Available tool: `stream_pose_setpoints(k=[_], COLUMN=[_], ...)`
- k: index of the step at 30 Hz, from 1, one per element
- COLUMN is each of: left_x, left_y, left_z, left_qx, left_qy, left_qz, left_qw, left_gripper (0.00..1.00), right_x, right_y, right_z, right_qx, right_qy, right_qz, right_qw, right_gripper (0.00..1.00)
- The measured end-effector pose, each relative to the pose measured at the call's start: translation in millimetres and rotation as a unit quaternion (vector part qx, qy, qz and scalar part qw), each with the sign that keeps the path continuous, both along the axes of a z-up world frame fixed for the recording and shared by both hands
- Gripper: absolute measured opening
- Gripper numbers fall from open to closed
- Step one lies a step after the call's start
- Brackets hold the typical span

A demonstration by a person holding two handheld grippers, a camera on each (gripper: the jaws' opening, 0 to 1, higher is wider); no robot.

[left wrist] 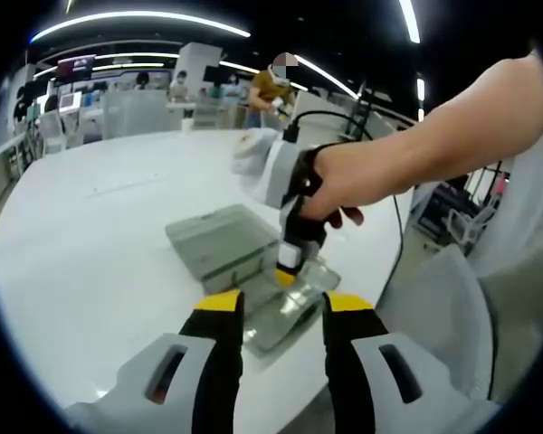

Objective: Insert the divider into the dual guide fixture by aligning both edges with the guide slots and pushing it downward to the bottom, including one-sided entry, uneven engagement, binding, and posture correction.

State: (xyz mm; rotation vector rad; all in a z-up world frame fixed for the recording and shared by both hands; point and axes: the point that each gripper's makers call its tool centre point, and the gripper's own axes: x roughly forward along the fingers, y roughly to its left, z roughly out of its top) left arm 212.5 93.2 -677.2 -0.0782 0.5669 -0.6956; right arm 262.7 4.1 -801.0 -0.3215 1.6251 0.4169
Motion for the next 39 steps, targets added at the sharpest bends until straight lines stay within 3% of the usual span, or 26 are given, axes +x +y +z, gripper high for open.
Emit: stream_pose_setpoints(k=[10, 20, 25, 35, 39], left_x=[-2.9, -5.1, -6.7, -9.2, -9.0], left_y=[2, -2, -3, -4, -5], left_z=[-2.5, -3.0, -3.4, -4.4, -3.0], left_qx=[0.007, 0.014, 0.017, 0.026, 0.029], left_qy=[0.004, 0.008, 0.010, 0.015, 0.014], left_qz=[-0.002, -0.009, -0.012, -0.017, -0.018], left_qw=[1.0000, 0.9998, 0.9997, 0.9994, 0.9993], left_gripper=[0.32, 0.32, 0.32, 0.32, 0.32], right_x=[3, 4, 5, -6, -6], right_y=[0, 3, 2, 1, 6], right_z=[-0.8, 7.6, 14.2, 29.6, 38.3], right_qx=[0.048, 0.101, 0.124, 0.182, 0.218], right_qy=[-0.004, -0.016, -0.028, -0.039, -0.056], right_qz=[-0.027, -0.004, -0.001, 0.016, 0.028], right_qw=[0.9985, 0.9947, 0.9919, 0.9824, 0.9739], right_gripper=[0.02, 0.04, 0.11, 0.15, 0.17])
